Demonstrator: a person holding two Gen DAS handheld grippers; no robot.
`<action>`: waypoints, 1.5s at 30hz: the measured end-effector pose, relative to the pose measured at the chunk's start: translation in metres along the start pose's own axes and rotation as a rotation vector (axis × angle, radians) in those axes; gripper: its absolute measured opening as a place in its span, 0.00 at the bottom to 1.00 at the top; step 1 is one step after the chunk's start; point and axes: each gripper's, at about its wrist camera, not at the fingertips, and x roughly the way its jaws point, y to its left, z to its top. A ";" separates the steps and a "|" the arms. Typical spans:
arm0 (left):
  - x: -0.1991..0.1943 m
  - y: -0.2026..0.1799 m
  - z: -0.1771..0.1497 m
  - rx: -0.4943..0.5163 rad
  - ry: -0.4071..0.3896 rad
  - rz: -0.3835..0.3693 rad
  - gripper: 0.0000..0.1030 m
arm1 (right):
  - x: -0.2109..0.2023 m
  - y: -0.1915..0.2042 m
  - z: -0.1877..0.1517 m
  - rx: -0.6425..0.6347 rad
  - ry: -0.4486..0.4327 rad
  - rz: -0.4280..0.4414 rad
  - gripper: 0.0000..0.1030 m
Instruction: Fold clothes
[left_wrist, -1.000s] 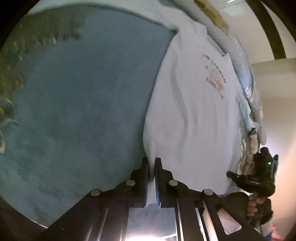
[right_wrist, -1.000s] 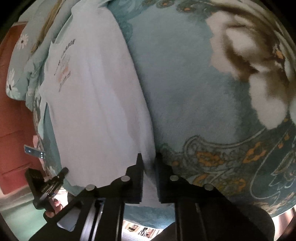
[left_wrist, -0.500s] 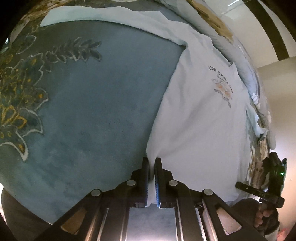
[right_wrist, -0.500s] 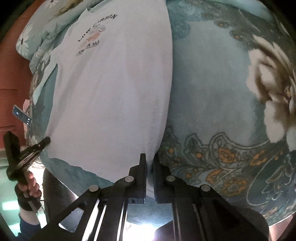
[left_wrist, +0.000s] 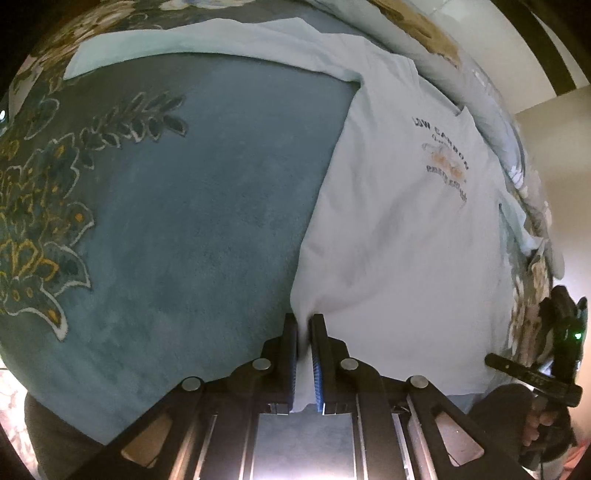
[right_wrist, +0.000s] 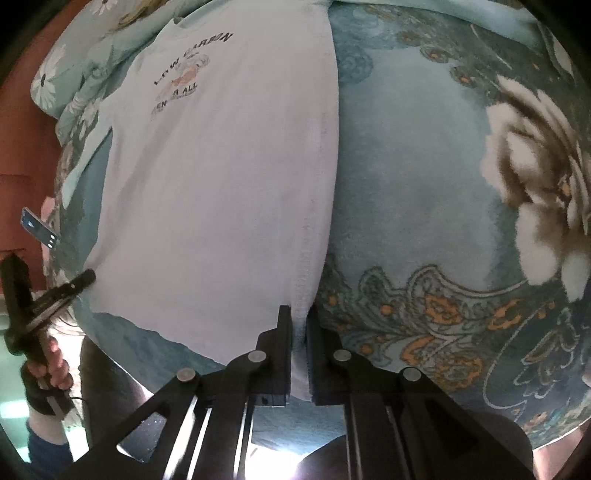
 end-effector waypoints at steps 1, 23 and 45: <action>0.000 -0.001 0.000 0.013 0.002 0.016 0.10 | -0.001 0.000 -0.001 -0.005 0.001 -0.003 0.07; -0.009 0.008 -0.006 0.070 0.033 0.117 0.08 | -0.001 0.026 -0.032 -0.114 0.057 0.000 0.05; -0.054 0.081 0.021 -0.143 -0.075 0.045 0.41 | -0.014 0.060 -0.046 -0.003 -0.076 -0.088 0.41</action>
